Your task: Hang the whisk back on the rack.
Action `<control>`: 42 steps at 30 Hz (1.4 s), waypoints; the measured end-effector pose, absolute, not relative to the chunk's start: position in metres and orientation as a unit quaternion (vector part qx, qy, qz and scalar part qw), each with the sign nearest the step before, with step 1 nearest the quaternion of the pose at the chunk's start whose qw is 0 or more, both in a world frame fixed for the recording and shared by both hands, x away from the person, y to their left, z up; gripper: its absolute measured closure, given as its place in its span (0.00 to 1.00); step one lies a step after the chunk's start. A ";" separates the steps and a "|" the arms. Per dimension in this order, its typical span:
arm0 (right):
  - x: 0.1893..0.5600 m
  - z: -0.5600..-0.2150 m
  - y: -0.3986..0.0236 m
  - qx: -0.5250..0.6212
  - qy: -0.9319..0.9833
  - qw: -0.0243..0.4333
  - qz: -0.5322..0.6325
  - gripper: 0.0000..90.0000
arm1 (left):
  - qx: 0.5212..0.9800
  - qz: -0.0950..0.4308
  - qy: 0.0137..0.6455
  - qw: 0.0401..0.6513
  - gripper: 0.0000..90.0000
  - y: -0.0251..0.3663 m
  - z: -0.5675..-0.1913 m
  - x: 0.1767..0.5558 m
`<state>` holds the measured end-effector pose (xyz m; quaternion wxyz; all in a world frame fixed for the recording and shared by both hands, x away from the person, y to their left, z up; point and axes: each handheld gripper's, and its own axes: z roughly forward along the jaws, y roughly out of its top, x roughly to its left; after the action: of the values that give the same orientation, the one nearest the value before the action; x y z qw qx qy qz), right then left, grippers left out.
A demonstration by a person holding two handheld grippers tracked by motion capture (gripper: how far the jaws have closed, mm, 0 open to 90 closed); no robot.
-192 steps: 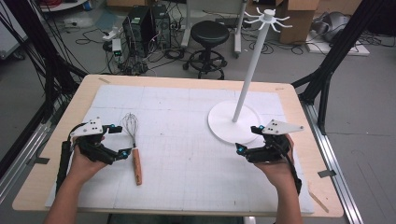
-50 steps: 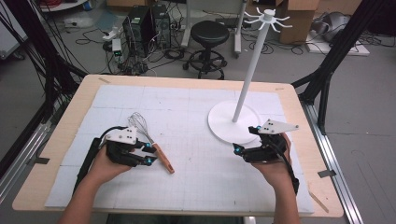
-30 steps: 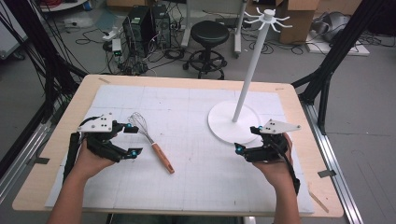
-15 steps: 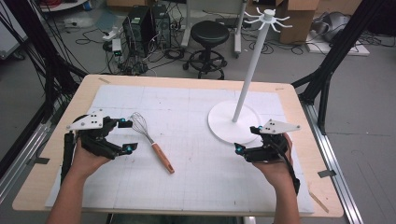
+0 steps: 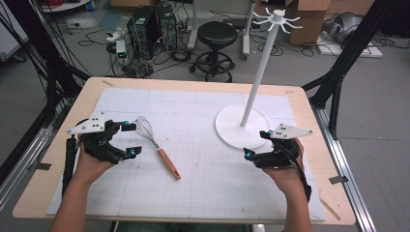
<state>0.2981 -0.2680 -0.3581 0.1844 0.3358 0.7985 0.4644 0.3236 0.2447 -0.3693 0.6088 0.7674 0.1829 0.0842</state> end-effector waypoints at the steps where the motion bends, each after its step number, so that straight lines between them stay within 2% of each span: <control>1: 0.298 -0.358 -0.268 0.337 0.798 0.185 0.464 0.13 | 0.769 0.083 0.183 0.607 0.14 0.244 -0.370 0.324; 10: 0.296 -0.357 -0.269 0.336 0.798 0.185 0.465 0.13 | 0.794 0.094 0.178 0.573 0.13 0.232 -0.368 0.333; 24: 0.296 -0.357 -0.272 0.336 0.795 0.185 0.470 0.13 | 0.882 0.087 0.107 0.450 0.10 0.174 -0.361 0.355; 26: 0.296 -0.357 -0.272 0.336 0.795 0.185 0.469 0.13 | 0.900 0.077 0.095 0.418 0.09 0.164 -0.366 0.361; 29: 0.297 -0.358 -0.271 0.334 0.796 0.185 0.469 0.13 | 0.909 0.067 0.091 0.400 0.08 0.158 -0.371 0.364; 30: 0.297 -0.358 -0.271 0.335 0.797 0.184 0.468 0.13 | 0.921 0.063 0.086 0.375 0.08 0.152 -0.376 0.366; 42: 0.297 -0.358 -0.271 0.335 0.797 0.184 0.469 0.13 | 0.959 0.016 0.059 0.276 0.08 0.129 -0.410 0.375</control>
<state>0.2966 -0.2713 -0.3581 0.1840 0.3347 0.7966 0.4686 0.3748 0.1287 -0.4102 0.2761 0.9592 0.0594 0.0163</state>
